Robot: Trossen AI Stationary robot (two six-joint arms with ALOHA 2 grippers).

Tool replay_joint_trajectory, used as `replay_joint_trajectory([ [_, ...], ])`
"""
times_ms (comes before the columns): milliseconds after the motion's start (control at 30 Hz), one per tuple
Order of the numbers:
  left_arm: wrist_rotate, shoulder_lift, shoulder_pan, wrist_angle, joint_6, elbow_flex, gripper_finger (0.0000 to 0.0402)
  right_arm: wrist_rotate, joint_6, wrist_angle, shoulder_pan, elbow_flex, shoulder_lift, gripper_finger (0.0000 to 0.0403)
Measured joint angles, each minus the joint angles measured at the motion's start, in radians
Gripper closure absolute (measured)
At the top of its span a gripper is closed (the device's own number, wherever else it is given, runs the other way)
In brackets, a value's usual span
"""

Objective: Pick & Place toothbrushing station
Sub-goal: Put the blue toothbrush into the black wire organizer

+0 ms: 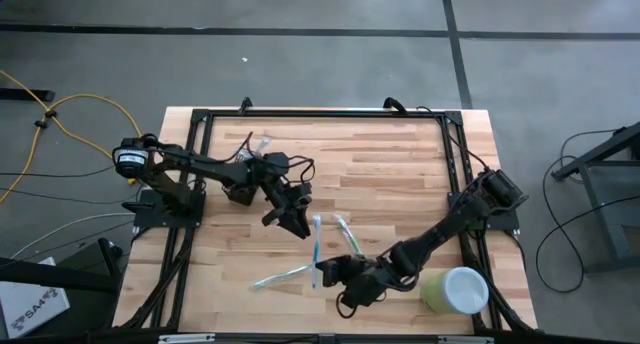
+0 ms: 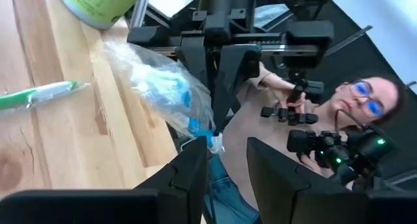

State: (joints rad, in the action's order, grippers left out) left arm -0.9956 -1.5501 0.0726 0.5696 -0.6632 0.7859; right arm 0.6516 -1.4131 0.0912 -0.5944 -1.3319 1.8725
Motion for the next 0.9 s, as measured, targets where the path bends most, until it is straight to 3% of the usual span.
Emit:
replay_joint_trajectory([
  [367,0.007,0.000,-0.014,0.045,-0.023,0.000,0.0295,0.002,-0.009,-0.027,0.001,0.000,0.000,0.0400],
  [700,0.093,0.000,0.009,0.007,-0.046,0.000,0.0295,0.017,-0.032,-0.044,0.001,0.000,0.000,0.0400],
  [900,0.140,0.000,0.020,-0.067,-0.037,0.000,0.0295,0.079,-0.031,-0.040,-0.001,0.000,0.000,0.0400],
])
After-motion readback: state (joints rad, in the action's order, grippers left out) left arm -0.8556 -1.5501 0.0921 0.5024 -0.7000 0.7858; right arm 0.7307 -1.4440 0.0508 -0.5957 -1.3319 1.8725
